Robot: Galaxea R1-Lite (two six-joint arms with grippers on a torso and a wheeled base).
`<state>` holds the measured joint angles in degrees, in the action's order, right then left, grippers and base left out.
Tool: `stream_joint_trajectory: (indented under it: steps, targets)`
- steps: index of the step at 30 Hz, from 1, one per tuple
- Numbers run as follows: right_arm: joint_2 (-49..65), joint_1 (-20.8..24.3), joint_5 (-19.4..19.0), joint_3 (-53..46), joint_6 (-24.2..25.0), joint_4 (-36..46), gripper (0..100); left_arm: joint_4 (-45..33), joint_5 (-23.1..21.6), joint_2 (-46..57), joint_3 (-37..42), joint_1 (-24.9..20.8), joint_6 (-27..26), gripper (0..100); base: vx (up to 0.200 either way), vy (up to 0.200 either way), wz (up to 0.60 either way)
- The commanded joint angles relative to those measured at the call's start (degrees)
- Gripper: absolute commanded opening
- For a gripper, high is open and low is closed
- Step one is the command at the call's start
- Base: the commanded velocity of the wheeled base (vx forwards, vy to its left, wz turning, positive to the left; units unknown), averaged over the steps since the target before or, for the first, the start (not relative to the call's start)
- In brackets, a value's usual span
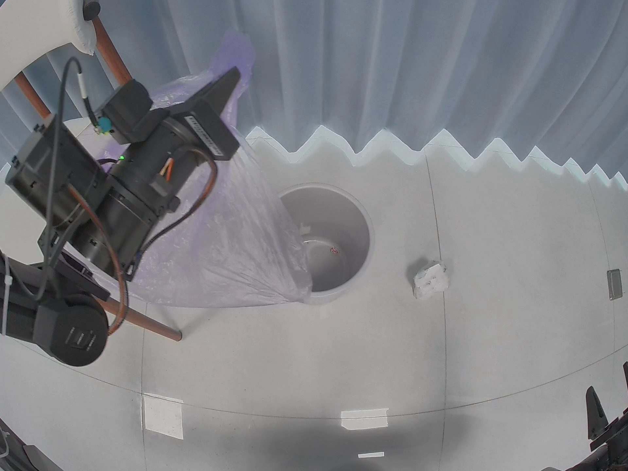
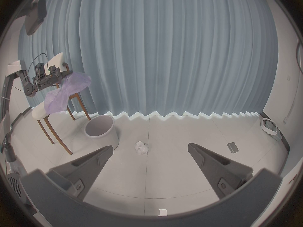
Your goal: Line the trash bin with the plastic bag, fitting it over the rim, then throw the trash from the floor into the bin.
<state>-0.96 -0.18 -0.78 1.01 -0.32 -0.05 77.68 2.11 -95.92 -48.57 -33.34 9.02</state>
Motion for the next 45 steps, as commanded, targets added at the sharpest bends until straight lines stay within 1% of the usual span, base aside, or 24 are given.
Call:
stream_joint_trajectory:
  steps: [1,3,4,6,8,9,19,21,22,23,25,27,28,30,35,39,42,45]
  targets:
    - [1.0,0.0,0.0,-1.0,0.0,0.0,100,0.5,0.3,-3.8,-1.6,-4.1,2.9,0,0.000,0.000,0.00]
    - [1.0,0.0,0.0,-1.0,0.0,0.0,100,0.6,0.4,-3.7,-3.4,-7.2,6.3,0,0.000,0.000,0.00]
    - [1.0,0.0,0.0,-1.0,0.0,0.0,100,0.6,0.4,-3.7,-3.6,-7.5,6.6,0,0.000,0.000,0.00]
    - [1.0,0.0,0.0,-1.0,0.0,0.0,100,0.6,1.3,-3.5,-4.3,-10.4,9.4,0,0.000,0.000,0.00]
    - [1.0,0.0,0.0,-1.0,0.0,0.0,100,0.6,1.3,-3.5,-4.3,-10.4,9.4,0,0.000,0.000,0.00]
    - [1.0,0.0,0.0,-1.0,0.0,0.0,100,0.5,1.9,-3.7,-4.5,-12.9,11.7,0,0.000,0.000,0.00]
    - [1.0,0.0,0.0,-1.0,0.0,0.0,100,0.6,1.8,-4.0,-4.8,-12.2,11.9,0,0.000,0.000,0.00]
    - [1.0,0.0,0.0,-1.0,0.0,0.0,100,0.4,1.8,-4.7,-3.8,-11.0,11.5,0,0.000,0.000,0.00]
    - [1.0,0.0,0.0,-1.0,0.0,0.0,100,0.8,1.8,-5.4,-3.7,-9.6,11.2,0,0.000,0.000,0.00]
    - [1.0,0.0,0.0,-1.0,0.0,0.0,100,0.8,1.7,-5.5,-3.7,-9.5,11.1,0,0.000,0.000,0.00]
    - [1.0,0.0,0.0,-1.0,0.0,0.0,100,0.8,1.6,-7.3,-3.3,-6.4,9.0,0,0.000,0.000,0.00]
    - [1.0,0.0,0.0,-1.0,0.0,0.0,100,0.9,1.4,-8.1,-2.8,-4.6,7.3,0,0.000,0.000,0.00]
    - [1.0,0.0,0.0,-1.0,0.0,0.0,100,1.0,1.3,-9.4,-1.8,-2.6,5.3,0,0.000,0.000,0.00]
    - [1.0,0.0,0.0,-1.0,0.0,0.0,100,1.2,1.1,-10.2,-0.9,-0.4,3.2,0,0.000,0.000,0.00]
    - [1.0,0.0,0.0,-1.0,0.0,0.0,100,2.5,-1.2,-12.3,0.8,1.9,2.1,0,0.000,0.000,0.00]
    - [1.0,0.0,0.0,-1.0,0.0,0.0,100,3.4,-1.5,-12.3,1.5,3.1,1.3,0,0.000,0.000,0.00]
    - [1.0,0.0,0.0,-1.0,0.0,0.0,100,3.1,-1.9,-11.2,3.0,5.1,0.0,0,0.000,0.000,0.00]
    - [1.0,0.0,0.0,-1.0,0.0,0.0,100,2.6,-4.3,-7.8,5.1,7.2,-1.5,0,0.000,0.000,0.00]
